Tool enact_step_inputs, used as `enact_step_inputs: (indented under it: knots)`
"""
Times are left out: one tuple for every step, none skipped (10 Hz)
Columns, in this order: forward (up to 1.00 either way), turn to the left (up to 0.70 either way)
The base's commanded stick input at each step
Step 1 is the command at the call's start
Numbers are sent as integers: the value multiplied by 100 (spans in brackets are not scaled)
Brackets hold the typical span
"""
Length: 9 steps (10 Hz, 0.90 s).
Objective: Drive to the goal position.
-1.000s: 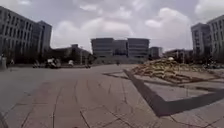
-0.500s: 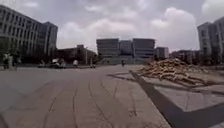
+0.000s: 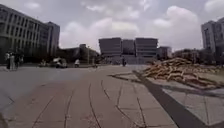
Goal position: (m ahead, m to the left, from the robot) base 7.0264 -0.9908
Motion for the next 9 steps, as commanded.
enact_step_inputs:
  knots:
    - [70, 0]
    - [70, 0]
    - [70, 0]
    - [70, 0]
    - [70, 0]
    - [70, 0]
    - [70, 0]
    - [70, 0]
    - [70, 0]
